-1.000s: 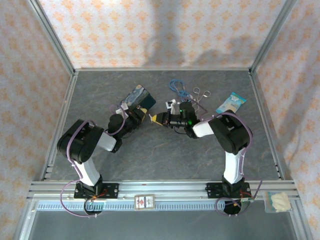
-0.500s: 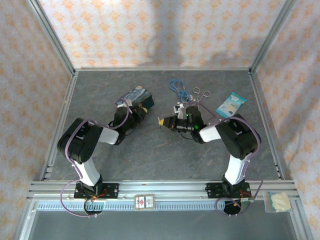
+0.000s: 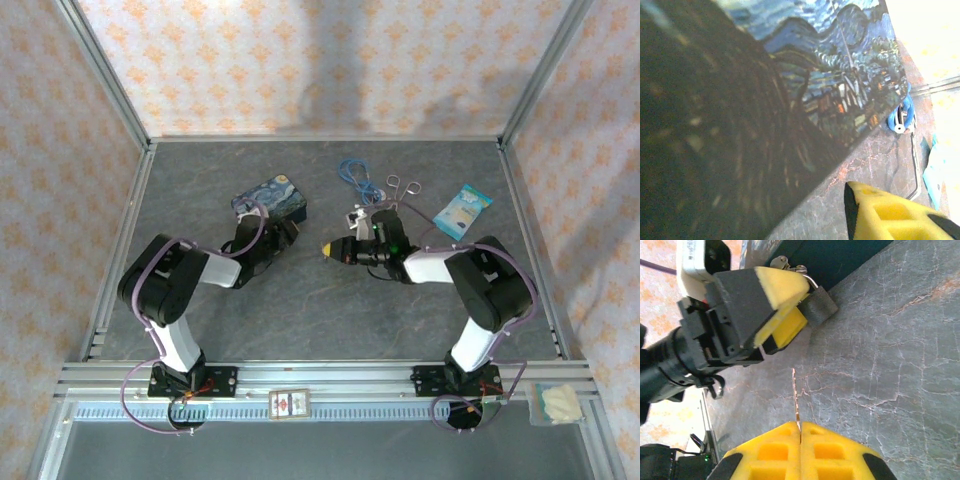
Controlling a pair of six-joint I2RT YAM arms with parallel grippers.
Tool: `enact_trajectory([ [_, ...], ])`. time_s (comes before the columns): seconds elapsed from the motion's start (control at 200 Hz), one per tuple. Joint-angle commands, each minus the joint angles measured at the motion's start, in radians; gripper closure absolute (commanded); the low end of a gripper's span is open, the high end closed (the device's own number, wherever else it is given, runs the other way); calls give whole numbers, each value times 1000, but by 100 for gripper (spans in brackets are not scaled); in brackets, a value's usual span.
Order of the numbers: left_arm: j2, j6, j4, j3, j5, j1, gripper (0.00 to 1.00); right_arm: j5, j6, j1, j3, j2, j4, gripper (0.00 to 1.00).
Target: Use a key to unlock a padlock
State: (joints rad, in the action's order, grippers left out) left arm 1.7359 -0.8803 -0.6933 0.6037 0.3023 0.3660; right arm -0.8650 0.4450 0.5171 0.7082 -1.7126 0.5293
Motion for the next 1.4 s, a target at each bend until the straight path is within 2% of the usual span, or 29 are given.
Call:
enact_trajectory([
  [0.0, -129, 13, 54, -32, 51, 4, 50, -27, -163, 4, 82, 47, -159, 100],
  [0.135, -267, -2, 48, -67, 129, 28, 52, -69, -260, 3, 155, 46, -283, 100],
  [0.25, -328, -26, 14, -71, 162, 59, 55, -122, -272, 3, 192, 41, -297, 100],
  [0.485, -291, -46, -99, -61, 209, 84, 59, -237, -200, 4, 199, 64, -208, 100],
  [0.701, -240, -61, -161, -38, 237, 90, 62, -267, -110, 4, 159, 81, -93, 100],
  [0.906, -251, -74, -173, -45, 242, 101, 75, -245, -63, 5, 139, 76, -28, 100],
  [0.976, -257, -80, -179, -51, 238, 100, 83, -245, -52, 5, 139, 67, -15, 100],
  [1.061, -257, -93, -202, -61, 234, 101, 100, -233, -44, 5, 139, 65, -3, 100],
  [1.116, -254, -105, -215, -64, 229, 102, 100, -204, -39, 4, 134, 74, 2, 100],
  [1.211, -258, -124, -241, -74, 209, 104, 100, -121, -7, 4, 88, 120, 68, 76],
  [1.271, -275, -118, -253, -78, 184, 118, 100, -88, 35, 1, 44, 153, 159, 65],
  [1.331, -292, -96, -236, -73, 153, 138, 100, -72, 75, 1, -1, 173, 257, 59],
  [1.396, -307, -73, -208, -59, 129, 154, 100, -66, 121, 1, -40, 184, 373, 57],
])
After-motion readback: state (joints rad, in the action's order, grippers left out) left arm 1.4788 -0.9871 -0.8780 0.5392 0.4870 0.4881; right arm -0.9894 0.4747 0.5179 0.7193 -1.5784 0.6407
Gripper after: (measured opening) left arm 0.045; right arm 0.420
